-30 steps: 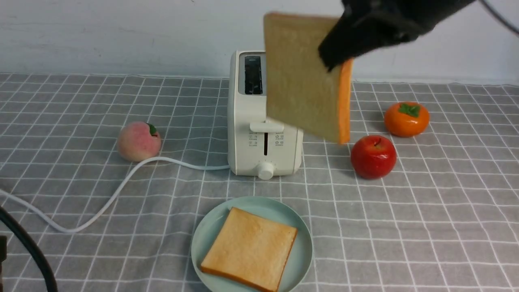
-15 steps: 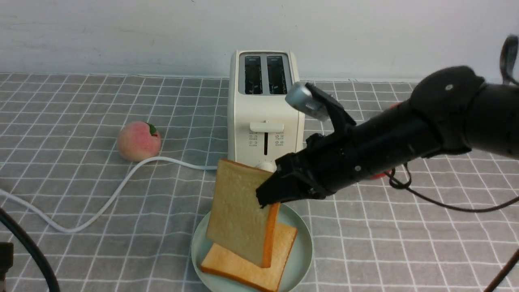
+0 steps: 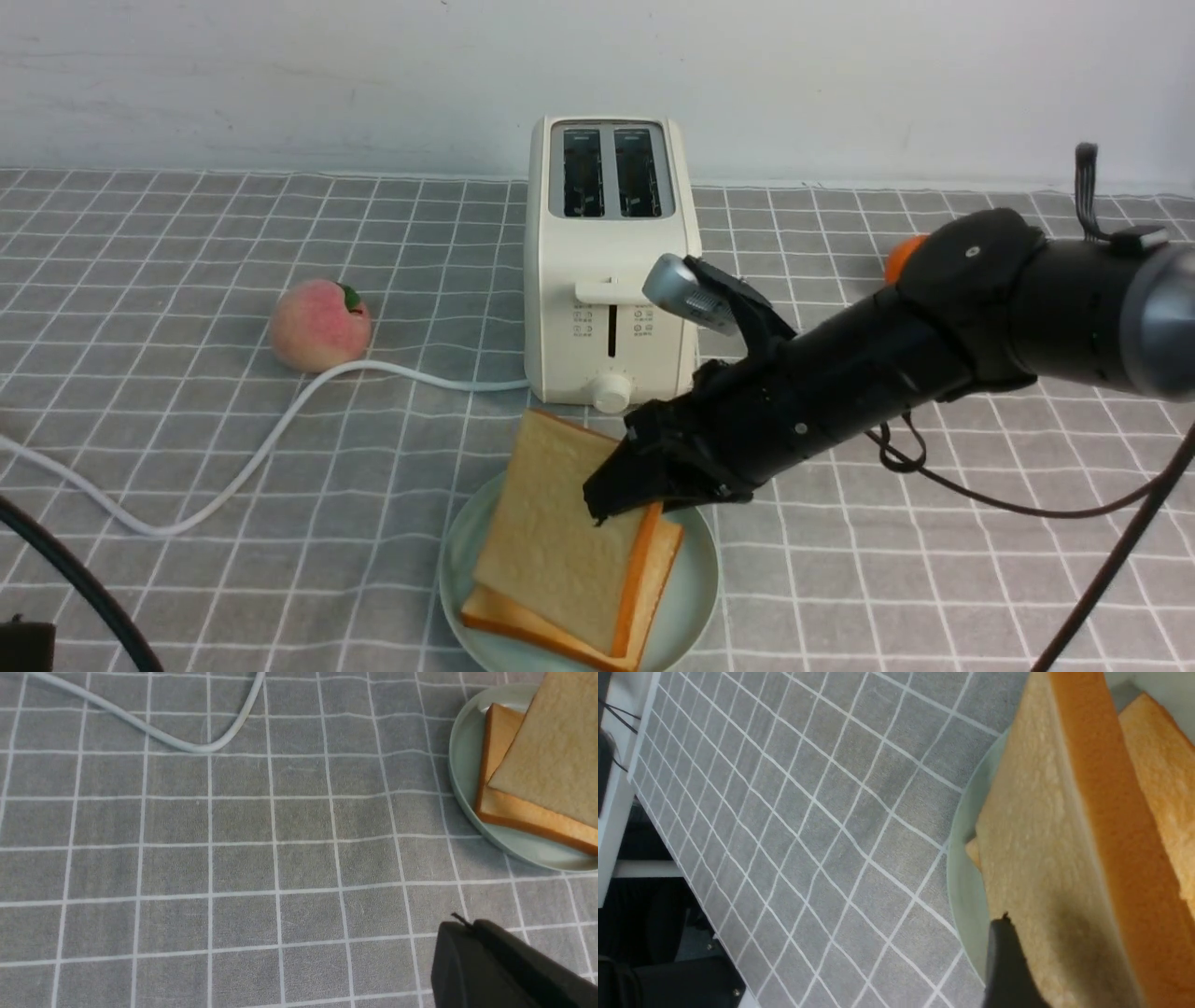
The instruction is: Take toasted bread from bread machine on grey coffee table place on plate.
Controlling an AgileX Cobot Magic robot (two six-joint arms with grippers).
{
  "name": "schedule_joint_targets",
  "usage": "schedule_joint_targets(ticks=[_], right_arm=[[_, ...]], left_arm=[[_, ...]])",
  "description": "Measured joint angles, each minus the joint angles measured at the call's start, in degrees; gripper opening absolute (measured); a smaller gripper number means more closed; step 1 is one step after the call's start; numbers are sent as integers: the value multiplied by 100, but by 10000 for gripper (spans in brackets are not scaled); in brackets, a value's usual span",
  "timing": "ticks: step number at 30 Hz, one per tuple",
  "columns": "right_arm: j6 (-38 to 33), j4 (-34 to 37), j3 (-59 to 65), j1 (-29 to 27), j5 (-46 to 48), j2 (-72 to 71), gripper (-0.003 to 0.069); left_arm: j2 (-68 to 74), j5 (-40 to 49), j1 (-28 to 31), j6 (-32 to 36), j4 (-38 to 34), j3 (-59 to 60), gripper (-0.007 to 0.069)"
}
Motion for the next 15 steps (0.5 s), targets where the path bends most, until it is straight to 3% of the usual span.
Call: schedule_joint_targets(ticks=[5, 7, 13, 15], right_arm=[[93, -481, 0, -262, 76, -140, 521], [176, -711, 0, -417, 146, -353, 540], [581, -1506, 0, -890, 239, -1169, 498], [929, -1848, 0, -1128, 283, -1639, 424]], left_arm=[[0, -241, 0, 0, -5, 23, -14], [0, -373, 0, 0, -30, 23, -14], [0, -794, 0, 0, -246, 23, -14], [0, -1039, 0, 0, -435, 23, -14]])
